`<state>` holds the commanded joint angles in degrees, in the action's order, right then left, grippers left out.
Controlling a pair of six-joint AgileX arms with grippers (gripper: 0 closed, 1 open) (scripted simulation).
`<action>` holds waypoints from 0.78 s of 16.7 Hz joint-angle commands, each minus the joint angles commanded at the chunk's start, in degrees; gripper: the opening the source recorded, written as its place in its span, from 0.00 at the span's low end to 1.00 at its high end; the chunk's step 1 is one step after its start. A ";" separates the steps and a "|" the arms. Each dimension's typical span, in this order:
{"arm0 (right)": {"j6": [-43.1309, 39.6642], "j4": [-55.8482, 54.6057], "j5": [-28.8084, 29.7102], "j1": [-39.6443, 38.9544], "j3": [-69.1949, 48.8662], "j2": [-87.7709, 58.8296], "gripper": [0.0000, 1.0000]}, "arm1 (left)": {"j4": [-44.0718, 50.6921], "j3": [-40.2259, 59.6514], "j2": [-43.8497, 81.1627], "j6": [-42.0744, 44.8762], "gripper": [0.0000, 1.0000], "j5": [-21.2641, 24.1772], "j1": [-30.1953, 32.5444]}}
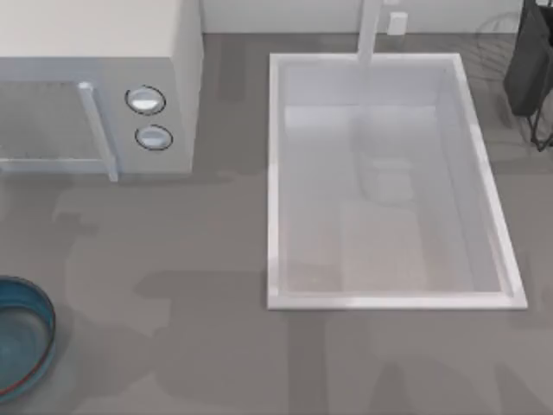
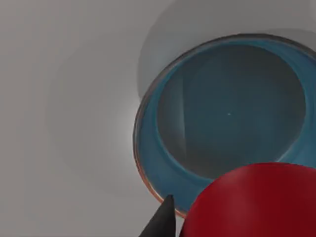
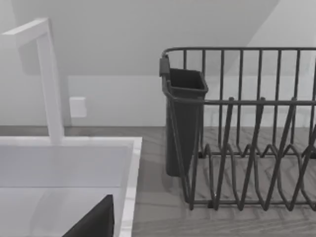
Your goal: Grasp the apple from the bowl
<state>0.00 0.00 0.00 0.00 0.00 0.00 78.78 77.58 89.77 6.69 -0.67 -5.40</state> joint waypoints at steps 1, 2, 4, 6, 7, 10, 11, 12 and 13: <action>0.00 0.00 0.00 0.00 0.00 0.00 1.00 | 4.66 4.19 -0.41 -0.08 0.00 0.00 0.07; 0.00 0.00 0.00 0.00 0.00 0.00 1.00 | 8.92 8.09 -0.86 -0.16 0.00 0.00 0.15; 0.00 0.00 0.00 0.00 0.00 0.00 1.00 | 15.66 14.56 -1.85 -0.32 0.00 0.00 0.30; 0.00 0.00 0.00 0.00 0.00 0.00 1.00 | 20.02 18.89 -2.81 -0.46 0.00 0.00 0.42; 0.00 0.00 0.00 0.00 0.00 0.00 1.00 | 21.31 20.18 -3.18 -0.51 0.00 0.00 0.46; 0.00 0.00 0.00 0.00 0.00 0.00 1.00 | 22.10 20.97 -3.42 -0.54 0.00 0.01 0.49; 0.00 0.00 0.00 0.00 0.00 0.00 1.00 | 22.10 20.97 -3.42 -0.54 0.00 0.01 0.49; 0.00 0.00 0.00 0.00 0.00 0.00 1.00 | 21.96 20.81 -3.25 -0.43 0.00 -0.03 0.22; 0.00 0.00 0.00 0.00 0.00 0.00 1.00 | 21.89 20.78 -3.17 -0.56 0.00 -0.03 0.35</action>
<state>0.00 0.00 0.00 0.00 0.00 0.00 100.66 98.36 86.60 6.13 -0.70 -5.05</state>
